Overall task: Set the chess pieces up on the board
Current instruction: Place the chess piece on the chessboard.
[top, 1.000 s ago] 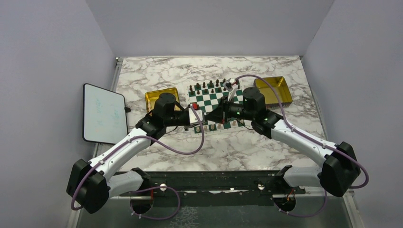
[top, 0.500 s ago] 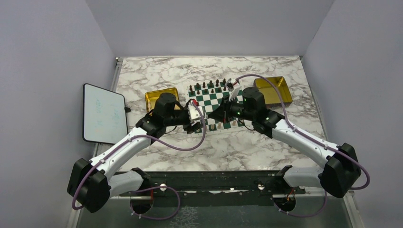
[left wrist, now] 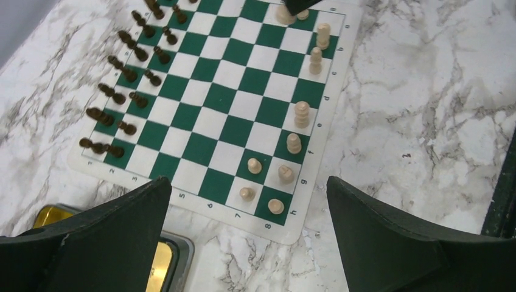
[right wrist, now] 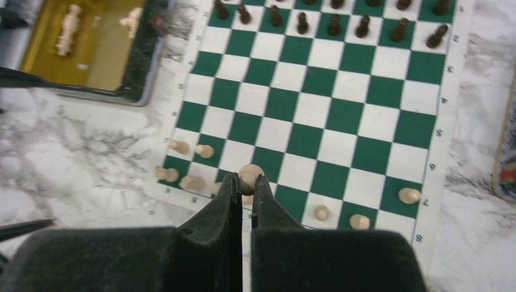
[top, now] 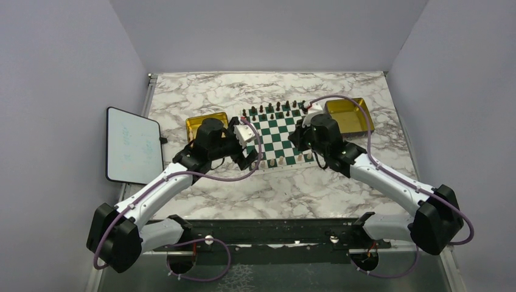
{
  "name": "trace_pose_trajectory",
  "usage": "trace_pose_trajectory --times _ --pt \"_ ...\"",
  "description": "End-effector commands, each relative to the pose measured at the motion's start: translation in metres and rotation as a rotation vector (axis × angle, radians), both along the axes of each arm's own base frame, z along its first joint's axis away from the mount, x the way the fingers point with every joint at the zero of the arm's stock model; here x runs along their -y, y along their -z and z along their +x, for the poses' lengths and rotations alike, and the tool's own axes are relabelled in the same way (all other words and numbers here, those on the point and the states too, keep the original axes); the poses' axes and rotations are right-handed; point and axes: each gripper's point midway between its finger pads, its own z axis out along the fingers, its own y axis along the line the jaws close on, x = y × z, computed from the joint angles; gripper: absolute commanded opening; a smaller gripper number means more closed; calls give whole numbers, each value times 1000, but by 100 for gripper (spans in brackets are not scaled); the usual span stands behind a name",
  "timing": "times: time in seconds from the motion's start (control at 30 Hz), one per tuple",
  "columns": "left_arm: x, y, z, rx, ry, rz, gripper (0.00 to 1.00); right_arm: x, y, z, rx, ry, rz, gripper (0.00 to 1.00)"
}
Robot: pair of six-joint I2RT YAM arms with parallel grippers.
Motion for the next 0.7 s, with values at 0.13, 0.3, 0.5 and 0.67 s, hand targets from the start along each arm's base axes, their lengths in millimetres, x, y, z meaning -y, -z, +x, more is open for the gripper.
trace_pose_trajectory --times 0.13,0.3,0.5,0.67 --pt "-44 3 45 -149 -421 -4 99 50 68 26 -94 172 -171 1" --pt "-50 -9 44 -172 -499 -73 99 67 95 35 -153 221 -196 1" --pt "-71 -1 42 -183 -617 -53 99 75 113 39 -195 247 -225 1" --pt "-74 3 39 -167 -613 -44 99 76 123 46 -219 257 -245 1"
